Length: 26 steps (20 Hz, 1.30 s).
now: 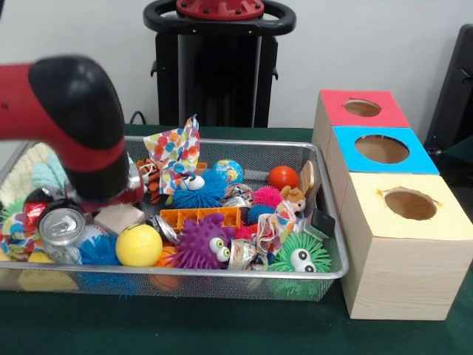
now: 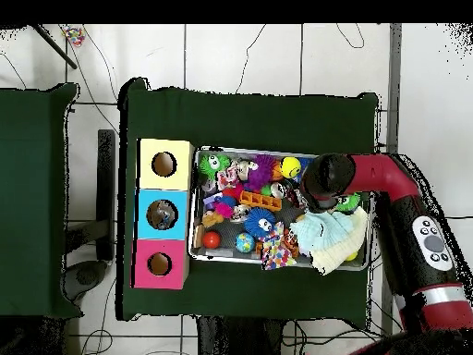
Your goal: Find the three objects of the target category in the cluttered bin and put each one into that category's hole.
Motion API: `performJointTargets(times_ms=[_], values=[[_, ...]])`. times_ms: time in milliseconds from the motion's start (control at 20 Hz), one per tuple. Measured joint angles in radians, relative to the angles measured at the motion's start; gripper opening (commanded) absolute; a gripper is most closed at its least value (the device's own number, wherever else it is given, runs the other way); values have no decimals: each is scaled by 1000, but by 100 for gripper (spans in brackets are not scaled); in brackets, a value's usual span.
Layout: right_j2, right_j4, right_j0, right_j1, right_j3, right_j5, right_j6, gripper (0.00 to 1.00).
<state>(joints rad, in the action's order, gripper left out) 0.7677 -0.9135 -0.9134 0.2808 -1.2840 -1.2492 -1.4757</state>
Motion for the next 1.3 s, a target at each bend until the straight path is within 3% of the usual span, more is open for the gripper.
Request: performJointTargets(times_ms=[50, 300, 350, 550, 800, 850, 1000, 1050, 1300], values=[[-1, 15, -20, 48, -61, 53, 0, 100], [-5, 46, -53, 143, -158, 136, 0, 100], [-10, 58, -69, 192, -204, 184, 0, 100], [-40, 53, -92, 255, -260, 311, -4, 100], [-103, 23, -97, 262, -280, 502, -9, 100], [-138, 3, -95, 246, -283, 599, -9, 100], [-178, -19, -88, 221, -283, 697, -9, 100], [-206, -27, -80, 207, -285, 781, -10, 100], [-271, -35, -30, 203, -287, 927, -11, 100]])
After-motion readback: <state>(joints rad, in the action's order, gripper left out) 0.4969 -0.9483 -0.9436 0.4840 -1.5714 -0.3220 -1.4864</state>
